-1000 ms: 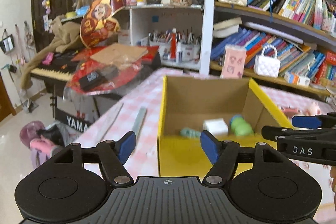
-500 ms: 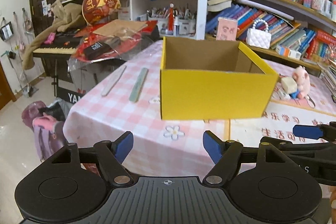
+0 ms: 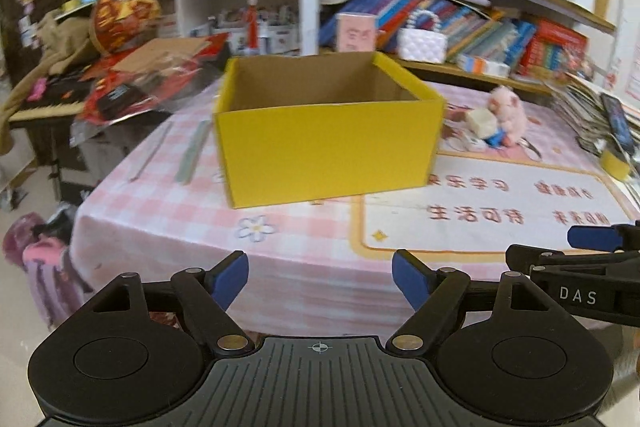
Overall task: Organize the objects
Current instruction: 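Withdraw both tools from the box toward the pig plush cluster, then move the left tool toward the cream sponge cube while the right tool approaches the pink pig plush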
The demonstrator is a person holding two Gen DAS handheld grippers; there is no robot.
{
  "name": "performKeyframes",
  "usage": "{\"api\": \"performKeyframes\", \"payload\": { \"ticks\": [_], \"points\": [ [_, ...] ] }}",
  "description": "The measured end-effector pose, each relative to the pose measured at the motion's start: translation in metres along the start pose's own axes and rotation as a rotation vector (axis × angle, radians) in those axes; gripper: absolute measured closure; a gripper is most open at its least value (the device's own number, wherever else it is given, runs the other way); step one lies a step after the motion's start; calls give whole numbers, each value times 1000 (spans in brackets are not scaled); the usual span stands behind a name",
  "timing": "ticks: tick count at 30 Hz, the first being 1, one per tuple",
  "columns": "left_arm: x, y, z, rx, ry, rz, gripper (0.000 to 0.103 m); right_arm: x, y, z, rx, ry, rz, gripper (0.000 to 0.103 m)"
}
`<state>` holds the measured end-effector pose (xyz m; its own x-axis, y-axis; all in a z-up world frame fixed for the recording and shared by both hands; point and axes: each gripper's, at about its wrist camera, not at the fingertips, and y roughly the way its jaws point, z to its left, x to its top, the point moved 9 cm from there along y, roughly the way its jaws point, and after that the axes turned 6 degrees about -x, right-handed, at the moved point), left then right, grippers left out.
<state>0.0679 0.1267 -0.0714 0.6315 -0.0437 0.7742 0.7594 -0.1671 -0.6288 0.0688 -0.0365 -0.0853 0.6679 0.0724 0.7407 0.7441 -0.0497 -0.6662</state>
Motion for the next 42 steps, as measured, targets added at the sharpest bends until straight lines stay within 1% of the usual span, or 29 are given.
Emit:
{"api": "performKeyframes", "payload": {
  "ticks": [5,10,14,21,31,36,42],
  "points": [
    [5,10,-29,-63,70,6,21,-11,-1,-25,-64,43,28,35],
    [10,21,-56,-119,137,16,21,-19,-4,-52,-123,94,37,35],
    [14,29,-76,-153,167,22,20,-22,-3,-73,-160,128,49,35],
    [19,48,-113,-203,206,53,20,-23,2,-107,-204,148,60,34],
    [27,78,-159,-216,233,86,20,-18,21,-153,-214,165,94,34],
    [32,92,-176,-204,231,102,20,-15,35,-174,-197,166,115,34],
    [41,110,-196,-180,227,114,20,-7,51,-196,-174,166,119,34]
  ]
}}
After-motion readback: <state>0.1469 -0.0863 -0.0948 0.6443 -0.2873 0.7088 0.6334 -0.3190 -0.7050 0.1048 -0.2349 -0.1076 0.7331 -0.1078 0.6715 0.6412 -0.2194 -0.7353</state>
